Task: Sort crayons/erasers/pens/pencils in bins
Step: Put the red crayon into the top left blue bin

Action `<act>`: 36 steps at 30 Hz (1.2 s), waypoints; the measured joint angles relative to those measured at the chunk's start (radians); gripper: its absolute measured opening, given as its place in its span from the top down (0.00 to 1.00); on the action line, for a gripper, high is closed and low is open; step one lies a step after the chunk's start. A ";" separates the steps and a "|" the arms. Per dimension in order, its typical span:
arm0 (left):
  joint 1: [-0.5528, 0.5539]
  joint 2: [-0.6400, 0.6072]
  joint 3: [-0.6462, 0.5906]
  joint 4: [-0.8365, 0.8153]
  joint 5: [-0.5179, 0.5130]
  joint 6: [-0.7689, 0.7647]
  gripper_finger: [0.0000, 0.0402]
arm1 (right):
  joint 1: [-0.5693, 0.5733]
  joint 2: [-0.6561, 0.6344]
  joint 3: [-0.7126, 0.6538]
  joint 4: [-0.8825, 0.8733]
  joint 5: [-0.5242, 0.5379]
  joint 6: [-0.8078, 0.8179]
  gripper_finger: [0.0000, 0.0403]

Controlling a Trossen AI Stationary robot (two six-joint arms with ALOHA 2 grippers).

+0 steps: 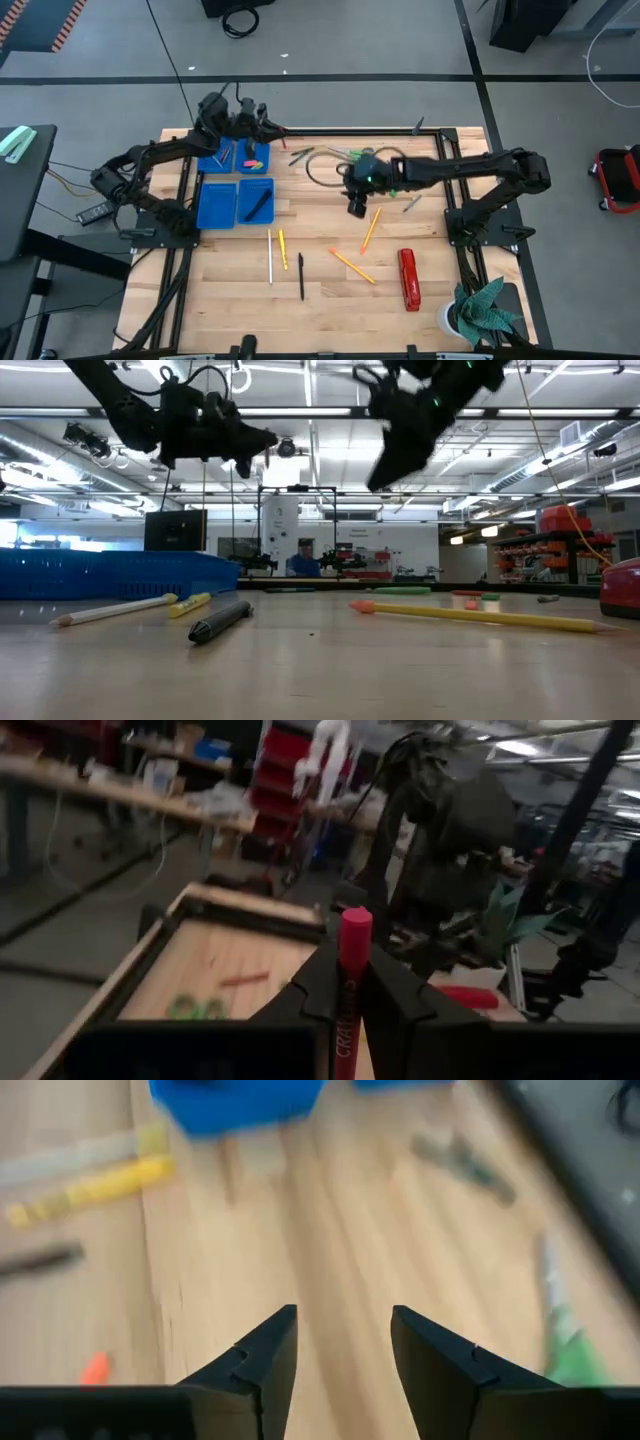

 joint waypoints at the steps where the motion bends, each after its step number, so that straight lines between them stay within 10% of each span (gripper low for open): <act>1: 0.017 -0.018 0.000 -0.066 0.002 0.026 0.92 | 0.004 0.001 -0.042 0.022 0.000 0.008 0.58; 6: 0.083 -0.121 0.000 -0.485 -0.186 0.259 0.92 | -0.010 0.001 -0.216 0.164 0.009 -0.016 0.58; 15: 0.131 -0.296 0.000 -0.990 -1.071 0.356 0.91 | -0.081 0.001 -0.245 0.312 0.024 0.019 0.58; 36: 0.210 -0.061 -0.001 -1.096 -1.170 0.318 0.85 | -0.062 0.001 -0.243 0.562 0.003 -0.005 0.58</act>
